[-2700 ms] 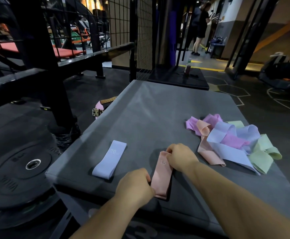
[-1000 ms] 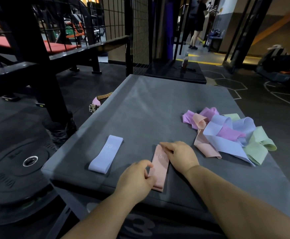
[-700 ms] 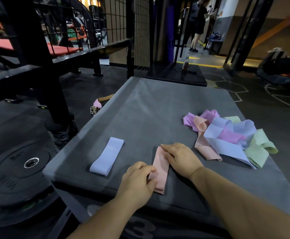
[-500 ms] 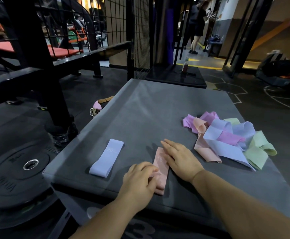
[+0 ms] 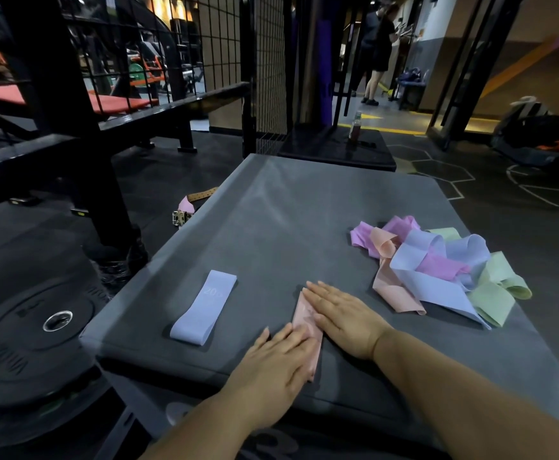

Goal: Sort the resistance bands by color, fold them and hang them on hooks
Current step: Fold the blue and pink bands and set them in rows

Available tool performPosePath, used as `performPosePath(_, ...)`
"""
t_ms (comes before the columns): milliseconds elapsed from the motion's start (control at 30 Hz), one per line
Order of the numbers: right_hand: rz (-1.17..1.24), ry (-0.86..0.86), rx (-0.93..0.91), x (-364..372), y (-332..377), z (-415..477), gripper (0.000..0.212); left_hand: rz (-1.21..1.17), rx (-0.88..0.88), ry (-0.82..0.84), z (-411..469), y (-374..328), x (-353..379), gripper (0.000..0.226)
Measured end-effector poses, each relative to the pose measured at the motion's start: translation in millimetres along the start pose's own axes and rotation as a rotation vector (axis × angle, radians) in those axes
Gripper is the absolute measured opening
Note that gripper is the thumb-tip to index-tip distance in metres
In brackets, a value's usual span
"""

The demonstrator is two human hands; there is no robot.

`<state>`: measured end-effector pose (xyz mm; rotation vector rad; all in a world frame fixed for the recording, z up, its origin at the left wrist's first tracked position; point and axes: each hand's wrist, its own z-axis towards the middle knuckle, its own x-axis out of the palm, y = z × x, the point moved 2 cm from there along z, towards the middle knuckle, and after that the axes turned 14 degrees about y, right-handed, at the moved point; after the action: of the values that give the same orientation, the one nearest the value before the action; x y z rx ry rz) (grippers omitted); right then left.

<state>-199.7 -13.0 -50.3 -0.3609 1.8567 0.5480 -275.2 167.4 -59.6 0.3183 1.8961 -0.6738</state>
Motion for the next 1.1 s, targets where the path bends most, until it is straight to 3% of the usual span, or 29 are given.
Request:
performPosePath(233, -0.041, 0.034, 0.027, 4, -6, 5, 0.118, 0.022, -0.034, -0.027, -2, -3, 0, 0.088)
performPosePath(400, -0.051, 0.044, 0.03, 3, -4, 4, 0.11, -0.076, -0.083, -0.081, -2, -2, -3, 0.049)
performPosePath(533, -0.059, 0.039, 0.032, 3, -3, 5, 0.11, -0.044, -0.079, -0.105, -1, -4, -4, 0.055)
performPosePath(667, -0.044, 0.039, 0.042, 0, 1, 3, 0.099, 0.018, -0.12, -0.08, 0, -7, 4, 0.089)
performPosePath(800, -0.028, 0.072, 0.052, -1, 2, 2, 0.096, 0.062, -0.134, -0.135, 0, -7, 9, 0.058)
performPosePath(867, -0.036, 0.079, 0.053, -2, 2, 2, 0.078, 0.095, -0.114, -0.102, 2, -9, 13, 0.05)
performPosePath(1000, -0.053, 0.093, 0.073, -4, 2, 2, 0.064, 0.078, -0.139, -0.121, 0, -6, 13, 0.052)
performPosePath(1100, -0.05, 0.103, 0.071, -3, 3, 2, 0.082, 0.067, -0.166, -0.064, -1, -7, 8, 0.076)
